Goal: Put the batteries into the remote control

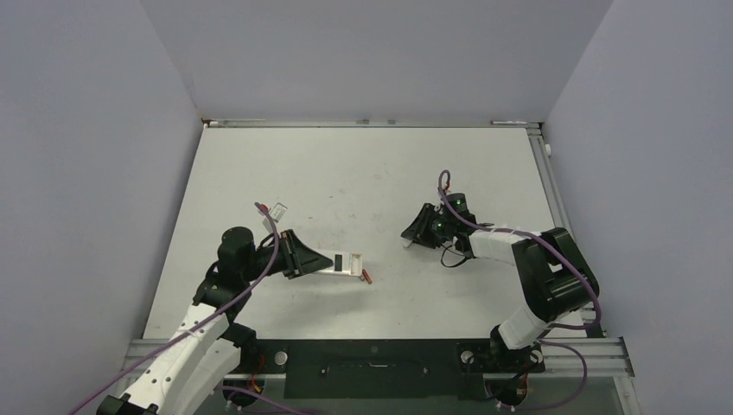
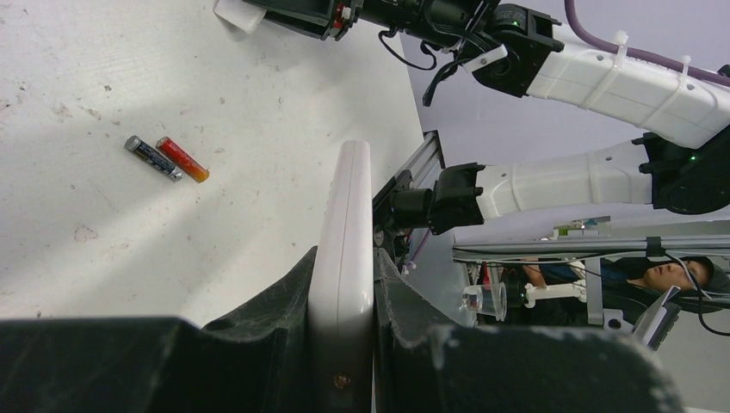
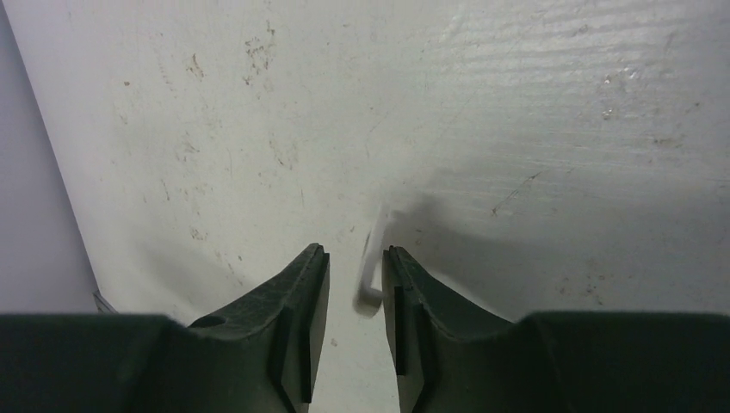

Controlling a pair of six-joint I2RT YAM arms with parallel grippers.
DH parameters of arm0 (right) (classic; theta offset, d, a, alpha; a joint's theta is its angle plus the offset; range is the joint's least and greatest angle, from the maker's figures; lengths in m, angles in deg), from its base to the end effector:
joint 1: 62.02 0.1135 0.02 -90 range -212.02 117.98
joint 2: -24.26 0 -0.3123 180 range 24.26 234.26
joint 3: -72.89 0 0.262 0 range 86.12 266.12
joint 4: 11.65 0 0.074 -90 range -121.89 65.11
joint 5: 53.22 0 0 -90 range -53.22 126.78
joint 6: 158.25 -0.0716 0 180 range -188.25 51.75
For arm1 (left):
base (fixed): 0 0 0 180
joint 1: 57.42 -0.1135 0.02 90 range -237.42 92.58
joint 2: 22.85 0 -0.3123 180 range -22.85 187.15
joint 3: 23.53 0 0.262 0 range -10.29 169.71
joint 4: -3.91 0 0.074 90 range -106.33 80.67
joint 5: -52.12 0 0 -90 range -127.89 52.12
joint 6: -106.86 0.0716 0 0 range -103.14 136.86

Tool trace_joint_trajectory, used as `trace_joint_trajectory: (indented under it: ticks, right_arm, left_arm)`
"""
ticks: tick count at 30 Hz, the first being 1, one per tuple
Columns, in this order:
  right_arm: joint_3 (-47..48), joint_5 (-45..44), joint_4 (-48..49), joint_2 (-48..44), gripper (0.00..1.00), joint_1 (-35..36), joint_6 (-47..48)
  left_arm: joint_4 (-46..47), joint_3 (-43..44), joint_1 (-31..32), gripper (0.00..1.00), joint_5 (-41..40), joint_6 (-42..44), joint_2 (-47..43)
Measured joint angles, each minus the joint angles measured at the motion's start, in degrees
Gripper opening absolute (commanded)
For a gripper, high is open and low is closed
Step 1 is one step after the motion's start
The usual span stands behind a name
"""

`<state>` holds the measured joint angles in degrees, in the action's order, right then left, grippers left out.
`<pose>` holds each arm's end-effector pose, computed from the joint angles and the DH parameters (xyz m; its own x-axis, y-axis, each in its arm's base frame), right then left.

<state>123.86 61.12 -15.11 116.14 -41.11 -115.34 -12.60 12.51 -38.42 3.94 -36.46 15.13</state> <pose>0.2957 0.1446 0.1567 -0.8845 0.3764 -0.2756 0.0697 0.6907 0.7198 0.1324 -0.0961 0.2565 -0.8530 -0.3384 -0.3974 0.2622 0.3805 -0.8868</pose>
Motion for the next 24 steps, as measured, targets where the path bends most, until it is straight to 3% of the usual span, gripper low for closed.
trace_joint_trajectory:
  ticks: [5, 21, 24]
  right_arm:
    - [0.8, 0.1, -0.5, 0.0, 0.41, -0.3, 0.4]
    - [2.3, -4.9, -12.3, -6.1, 0.47, -0.5, 5.1]
    - [2.3, -5.6, -14.6, -9.7, 0.38, -0.6, 6.0]
  left_arm:
    - [0.0, 0.0, 0.0, 0.00, 0.0, 0.0, 0.5]
    - [0.0, 0.0, -0.4, 0.00, 0.0, 0.0, 0.5]
    - [0.0, 0.0, -0.4, 0.00, 0.0, 0.0, 0.4]
